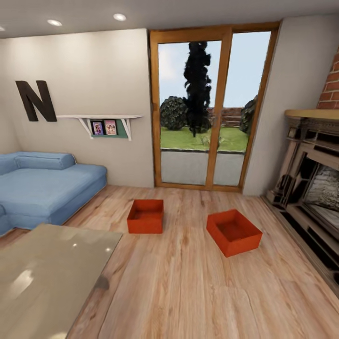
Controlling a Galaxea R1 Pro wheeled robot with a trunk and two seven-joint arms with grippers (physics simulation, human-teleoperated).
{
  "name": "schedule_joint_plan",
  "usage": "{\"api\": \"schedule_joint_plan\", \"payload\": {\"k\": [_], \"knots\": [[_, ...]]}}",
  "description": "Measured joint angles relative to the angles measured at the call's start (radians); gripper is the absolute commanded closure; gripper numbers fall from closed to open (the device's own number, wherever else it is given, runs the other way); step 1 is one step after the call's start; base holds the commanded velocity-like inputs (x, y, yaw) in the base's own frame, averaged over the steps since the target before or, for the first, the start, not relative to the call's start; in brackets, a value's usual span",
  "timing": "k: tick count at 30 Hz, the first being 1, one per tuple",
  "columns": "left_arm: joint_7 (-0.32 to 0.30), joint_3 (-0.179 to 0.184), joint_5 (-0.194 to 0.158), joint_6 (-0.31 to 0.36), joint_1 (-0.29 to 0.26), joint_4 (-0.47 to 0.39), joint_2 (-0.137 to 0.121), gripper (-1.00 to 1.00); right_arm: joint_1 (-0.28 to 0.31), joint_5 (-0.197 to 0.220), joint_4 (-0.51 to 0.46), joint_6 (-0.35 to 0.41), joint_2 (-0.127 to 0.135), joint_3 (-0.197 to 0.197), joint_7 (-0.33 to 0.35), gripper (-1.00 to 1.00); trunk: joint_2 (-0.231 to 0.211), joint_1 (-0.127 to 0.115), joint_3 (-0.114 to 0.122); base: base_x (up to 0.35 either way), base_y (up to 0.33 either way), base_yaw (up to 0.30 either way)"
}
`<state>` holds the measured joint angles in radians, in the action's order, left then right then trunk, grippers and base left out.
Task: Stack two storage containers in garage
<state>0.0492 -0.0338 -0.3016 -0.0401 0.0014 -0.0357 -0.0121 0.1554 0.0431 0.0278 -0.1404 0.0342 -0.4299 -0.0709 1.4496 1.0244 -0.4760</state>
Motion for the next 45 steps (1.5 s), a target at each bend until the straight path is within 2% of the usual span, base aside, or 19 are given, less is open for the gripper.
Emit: {"api": "schedule_joint_plan", "payload": {"k": [21, 35, 45], "knots": [[0.0, 0.001, 0.001, -0.001, 0.0, 0.0, 0.003, -1.0, 0.0, 0.0, 0.0, -0.004, 0.005, -0.001, -0.001, -1.0, 0.0, 0.0, 0.0, 0.322, 0.132, 0.012], [0.0, 0.001, 0.001, 0.0, 0.0, 0.0, 0.004, -1.0, 0.0, 0.0, 0.0, 0.0, 0.003, 0.0, -0.007, -1.0, 0.0, 0.0, 0.0, 0.321, -0.008, -0.247], [-0.001, 0.002, 0.004, -0.013, 0.0, -0.002, 0.004, -1.0, 0.0, 0.0, 0.0, 0.0, 0.003, -0.001, -0.01, -1.0, 0.0, 0.001, 0.0, 0.149, -0.06, -0.02]]}}
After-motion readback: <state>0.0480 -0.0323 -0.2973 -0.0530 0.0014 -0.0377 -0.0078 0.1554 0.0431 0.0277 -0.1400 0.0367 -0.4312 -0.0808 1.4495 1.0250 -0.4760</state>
